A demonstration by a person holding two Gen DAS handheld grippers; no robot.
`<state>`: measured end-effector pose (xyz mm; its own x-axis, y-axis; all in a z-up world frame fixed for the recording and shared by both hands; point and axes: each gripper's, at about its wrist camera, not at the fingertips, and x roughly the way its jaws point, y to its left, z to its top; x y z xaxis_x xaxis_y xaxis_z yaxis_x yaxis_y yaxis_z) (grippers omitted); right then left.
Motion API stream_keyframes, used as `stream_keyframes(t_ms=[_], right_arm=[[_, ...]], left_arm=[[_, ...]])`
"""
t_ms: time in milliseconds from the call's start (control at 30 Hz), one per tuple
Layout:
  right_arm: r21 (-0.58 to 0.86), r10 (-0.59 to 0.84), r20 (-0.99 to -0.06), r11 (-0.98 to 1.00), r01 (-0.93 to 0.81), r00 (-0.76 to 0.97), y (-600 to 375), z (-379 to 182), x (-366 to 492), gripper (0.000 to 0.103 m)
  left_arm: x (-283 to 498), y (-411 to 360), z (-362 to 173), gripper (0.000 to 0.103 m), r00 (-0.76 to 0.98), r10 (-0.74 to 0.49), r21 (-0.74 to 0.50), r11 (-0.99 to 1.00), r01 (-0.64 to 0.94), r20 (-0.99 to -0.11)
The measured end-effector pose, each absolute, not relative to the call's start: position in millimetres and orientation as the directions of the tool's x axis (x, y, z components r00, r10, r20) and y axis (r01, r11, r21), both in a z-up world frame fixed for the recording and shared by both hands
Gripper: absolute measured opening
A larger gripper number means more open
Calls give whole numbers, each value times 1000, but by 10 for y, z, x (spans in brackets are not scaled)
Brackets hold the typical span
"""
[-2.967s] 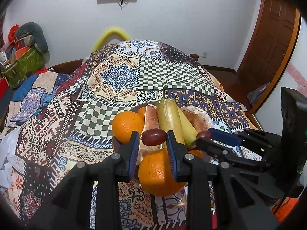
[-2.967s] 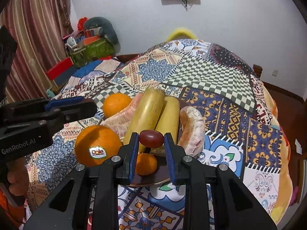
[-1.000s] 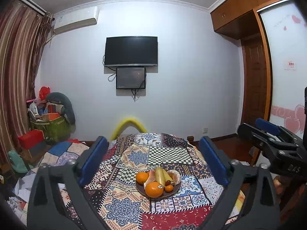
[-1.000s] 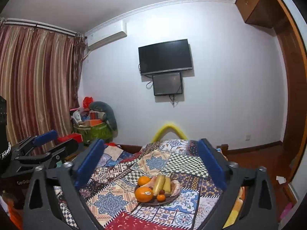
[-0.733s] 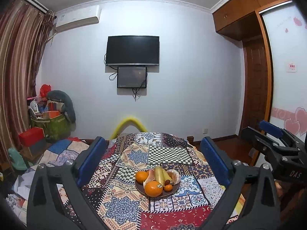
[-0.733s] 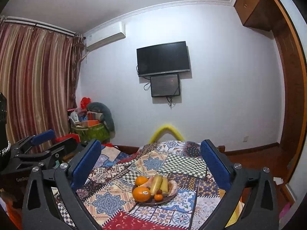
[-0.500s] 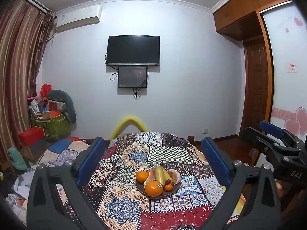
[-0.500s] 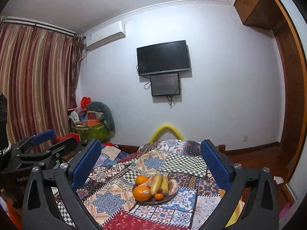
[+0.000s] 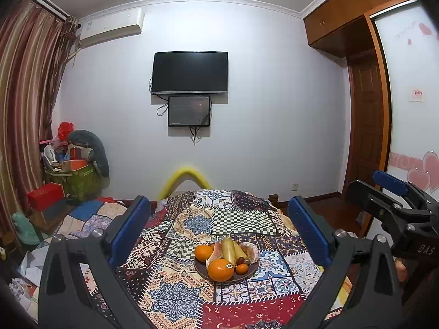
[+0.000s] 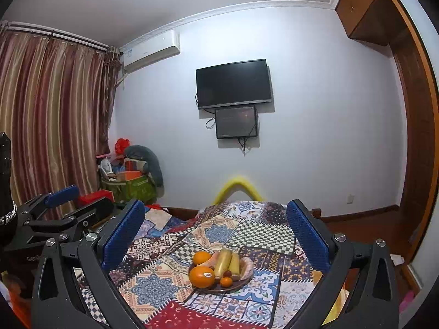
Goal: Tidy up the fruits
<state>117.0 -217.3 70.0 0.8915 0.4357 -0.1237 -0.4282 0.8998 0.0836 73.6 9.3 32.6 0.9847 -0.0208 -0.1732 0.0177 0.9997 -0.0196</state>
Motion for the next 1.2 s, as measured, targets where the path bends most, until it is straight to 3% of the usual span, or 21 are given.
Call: stream_keyframes(t_ms=[1200], right_arm=[[97, 416, -150, 909, -405, 897, -2212, 705, 1211, 103]], left_arm=[[799, 72, 269, 102, 980, -58, -20, 998, 55, -192]])
